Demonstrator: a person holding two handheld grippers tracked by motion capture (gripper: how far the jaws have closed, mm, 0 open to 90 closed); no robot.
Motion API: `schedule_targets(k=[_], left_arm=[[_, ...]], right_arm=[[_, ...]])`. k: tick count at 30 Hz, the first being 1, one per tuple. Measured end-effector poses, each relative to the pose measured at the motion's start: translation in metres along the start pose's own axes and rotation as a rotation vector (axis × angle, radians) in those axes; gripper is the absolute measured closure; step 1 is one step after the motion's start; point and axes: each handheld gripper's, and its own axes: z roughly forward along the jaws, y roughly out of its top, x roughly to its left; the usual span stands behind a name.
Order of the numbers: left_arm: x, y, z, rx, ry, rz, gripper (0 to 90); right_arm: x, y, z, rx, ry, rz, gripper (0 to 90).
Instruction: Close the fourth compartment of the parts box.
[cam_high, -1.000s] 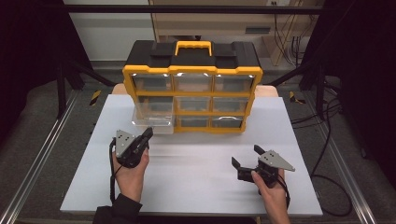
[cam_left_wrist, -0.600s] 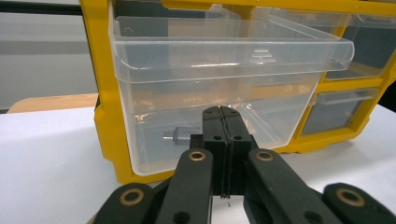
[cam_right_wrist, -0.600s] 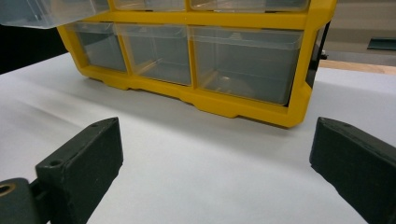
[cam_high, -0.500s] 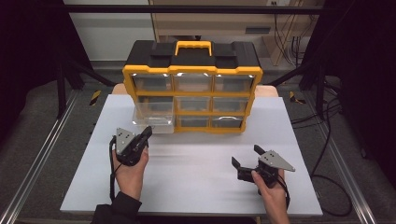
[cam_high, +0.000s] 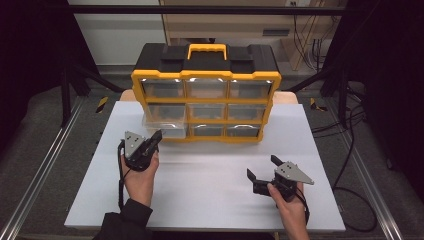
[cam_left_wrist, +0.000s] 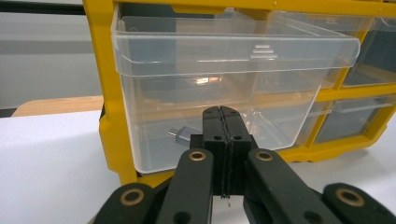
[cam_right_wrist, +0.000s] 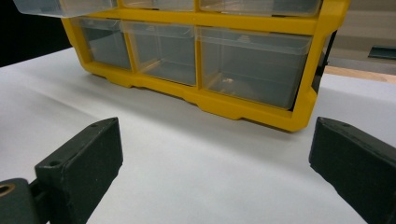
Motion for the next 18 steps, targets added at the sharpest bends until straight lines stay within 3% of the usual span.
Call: schedule_targets(k=[9,18], left_arm=[[0.000,0.005,0.006,0.013,0.010,-0.007,90.0],[0.001,0.007,0.011,0.020,0.007,0.004,90.0]], right_arm=[[-0.005,0.001,-0.002,-0.008,-0.007,0.023,3.0],[-0.005,0.000,-0.002,-0.008,-0.012,0.015,2.9]])
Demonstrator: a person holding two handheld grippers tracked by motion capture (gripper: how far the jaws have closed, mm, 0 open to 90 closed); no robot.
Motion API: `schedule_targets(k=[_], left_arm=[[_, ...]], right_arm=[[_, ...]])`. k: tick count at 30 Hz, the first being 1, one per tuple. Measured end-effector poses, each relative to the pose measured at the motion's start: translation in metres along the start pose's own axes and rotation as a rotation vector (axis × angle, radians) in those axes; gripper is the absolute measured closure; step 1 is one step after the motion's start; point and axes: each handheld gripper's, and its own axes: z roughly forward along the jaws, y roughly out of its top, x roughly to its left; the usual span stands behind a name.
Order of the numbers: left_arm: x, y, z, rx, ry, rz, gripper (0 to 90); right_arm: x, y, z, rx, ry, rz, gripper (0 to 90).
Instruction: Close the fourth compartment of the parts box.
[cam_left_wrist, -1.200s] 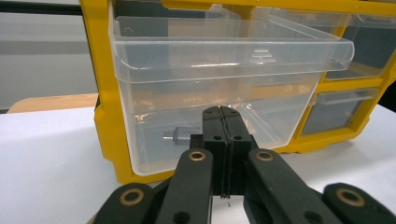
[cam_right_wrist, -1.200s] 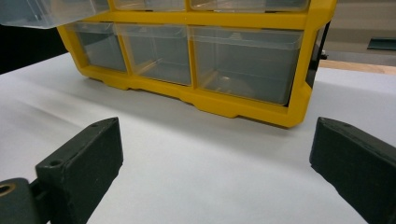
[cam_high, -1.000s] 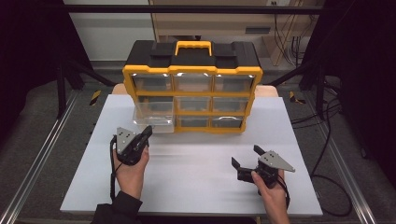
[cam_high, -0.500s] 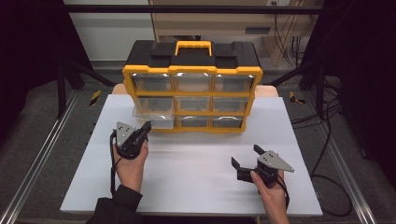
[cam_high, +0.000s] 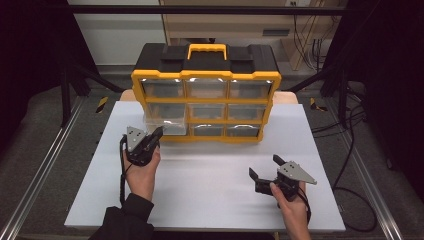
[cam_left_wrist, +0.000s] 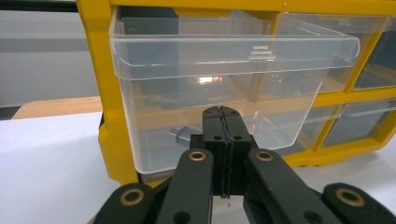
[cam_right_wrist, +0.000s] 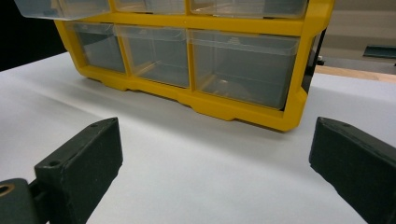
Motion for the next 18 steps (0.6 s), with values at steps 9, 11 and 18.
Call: schedule_targets(k=[9,11,18], left_arm=[[0.0008,0.0022,0.0024,0.010,0.002,-0.002,90.0],[0.0007,0.0029,0.0030,0.008,0.002,0.002,90.0],[0.0016,0.0006,0.0080,0.009,0.000,0.023,90.0]], right_arm=[[0.0023,0.0025,0.0006,-0.018,0.023,0.009,2.6],[0.0038,0.0017,0.0011,-0.014,0.029,0.006,2.6],[0.0026,0.0007,0.0021,-0.009,0.020,0.002,2.4]])
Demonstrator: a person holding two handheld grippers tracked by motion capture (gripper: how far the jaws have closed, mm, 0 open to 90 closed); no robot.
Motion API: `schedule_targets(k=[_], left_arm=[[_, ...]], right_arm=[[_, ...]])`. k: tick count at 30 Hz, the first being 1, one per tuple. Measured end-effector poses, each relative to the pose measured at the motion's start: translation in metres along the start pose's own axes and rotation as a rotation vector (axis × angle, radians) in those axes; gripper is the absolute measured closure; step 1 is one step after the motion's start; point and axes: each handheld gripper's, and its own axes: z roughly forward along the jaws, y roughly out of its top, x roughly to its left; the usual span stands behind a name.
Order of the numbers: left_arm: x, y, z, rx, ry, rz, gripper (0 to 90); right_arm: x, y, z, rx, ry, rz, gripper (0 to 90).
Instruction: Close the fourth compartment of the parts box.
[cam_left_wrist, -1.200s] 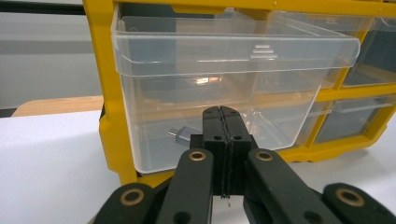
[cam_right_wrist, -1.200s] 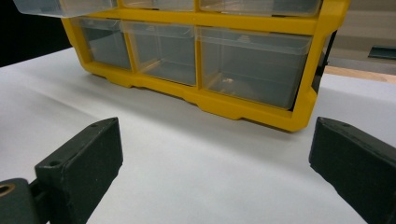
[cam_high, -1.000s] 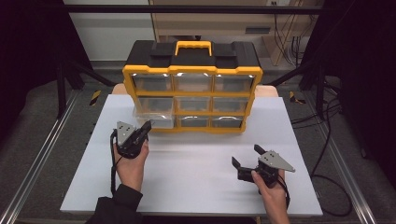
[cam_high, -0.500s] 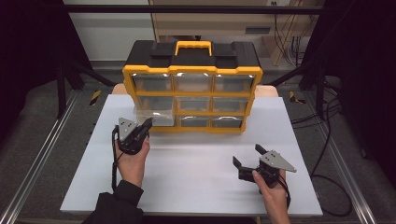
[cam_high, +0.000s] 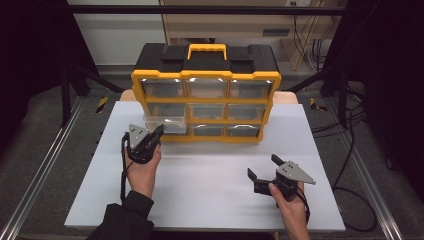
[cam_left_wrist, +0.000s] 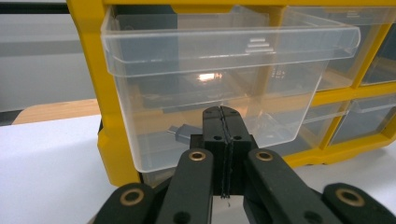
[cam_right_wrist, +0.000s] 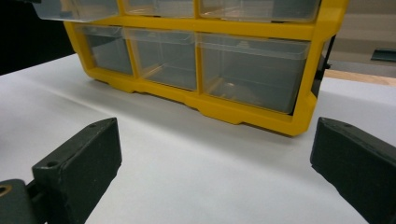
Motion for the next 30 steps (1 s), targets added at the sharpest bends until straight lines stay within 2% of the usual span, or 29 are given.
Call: schedule_targets(k=[2,9,11,16,30], left_arm=[[0.0002,-0.0004,0.0004,-0.005,-0.001,-0.014,90.0],[0.0001,-0.0007,0.0008,-0.003,0.001,-0.011,90.0],[0.0002,-0.0008,0.0008,-0.003,0.002,-0.008,90.0],[-0.0001,-0.0005,0.0020,-0.006,0.006,-0.020,90.0],[0.0007,0.0017,0.0036,0.003,0.015,0.000,90.0]], right_arm=[[-0.0008,0.0002,-0.0001,-0.001,-0.005,0.004,2.7],[0.0000,-0.0002,0.0005,0.000,-0.003,0.008,2.6],[0.0006,-0.0005,0.0010,0.002,0.000,-0.003,2.6],[0.0017,0.0004,-0.0012,-0.004,-0.001,0.000,2.3],[-0.0006,0.0001,-0.0032,-0.008,-0.001,0.004,2.4]])
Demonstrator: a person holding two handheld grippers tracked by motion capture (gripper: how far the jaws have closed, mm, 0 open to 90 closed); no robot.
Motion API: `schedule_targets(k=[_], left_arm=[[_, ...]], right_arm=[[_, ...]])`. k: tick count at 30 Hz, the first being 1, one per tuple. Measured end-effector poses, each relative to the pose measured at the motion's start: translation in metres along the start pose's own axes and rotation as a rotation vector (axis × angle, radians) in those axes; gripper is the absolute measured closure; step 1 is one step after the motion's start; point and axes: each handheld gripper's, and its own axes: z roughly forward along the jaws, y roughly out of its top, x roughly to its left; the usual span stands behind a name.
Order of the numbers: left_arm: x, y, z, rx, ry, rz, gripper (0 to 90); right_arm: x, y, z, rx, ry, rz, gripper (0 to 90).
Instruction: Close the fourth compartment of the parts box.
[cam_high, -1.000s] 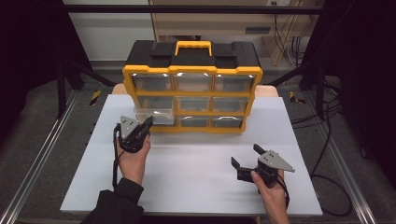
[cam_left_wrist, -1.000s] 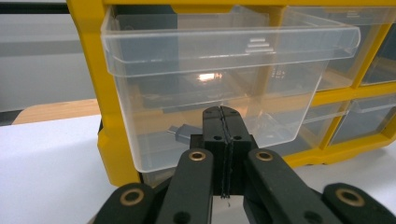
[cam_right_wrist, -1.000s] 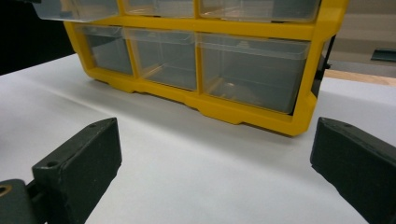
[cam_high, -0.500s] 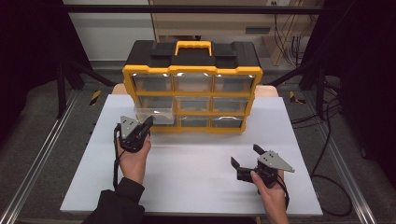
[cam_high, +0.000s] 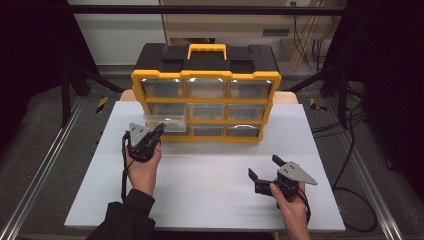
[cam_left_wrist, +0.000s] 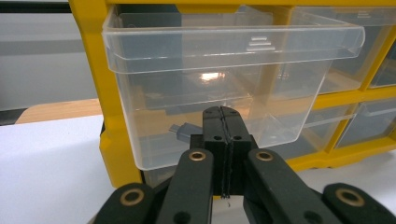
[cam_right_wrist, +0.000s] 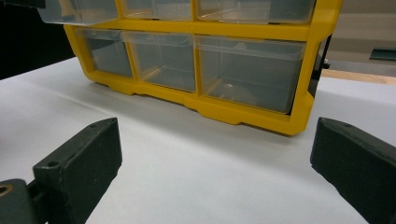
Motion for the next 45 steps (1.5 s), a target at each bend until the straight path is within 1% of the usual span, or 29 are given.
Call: schedule_targets(k=[5,7,17,29,33,39,45], left_arm=[[0.001,0.000,0.001,0.002,0.004,0.008,90.0],[0.001,0.000,0.001,0.002,0.004,0.003,90.0],[0.002,0.001,0.005,0.008,0.006,0.007,90.0],[0.004,0.001,0.011,0.027,0.014,0.020,90.0],[0.006,0.001,0.013,0.032,0.013,0.014,90.0],[0.007,0.001,0.013,0.036,0.014,0.019,90.0],[0.009,0.003,0.014,0.029,0.017,0.011,90.0]], right_arm=[[0.000,0.000,0.000,0.001,-0.002,0.002,2.3],[0.000,0.000,0.000,0.001,-0.002,0.000,2.4],[-0.001,0.000,0.000,0.005,-0.003,0.000,2.4],[0.000,-0.001,0.001,0.006,0.000,0.000,2.5],[0.000,-0.001,0.002,0.007,-0.001,-0.004,2.6],[0.001,-0.001,0.002,0.012,0.000,-0.006,2.4],[0.001,-0.001,0.002,0.011,-0.005,-0.010,2.4]])
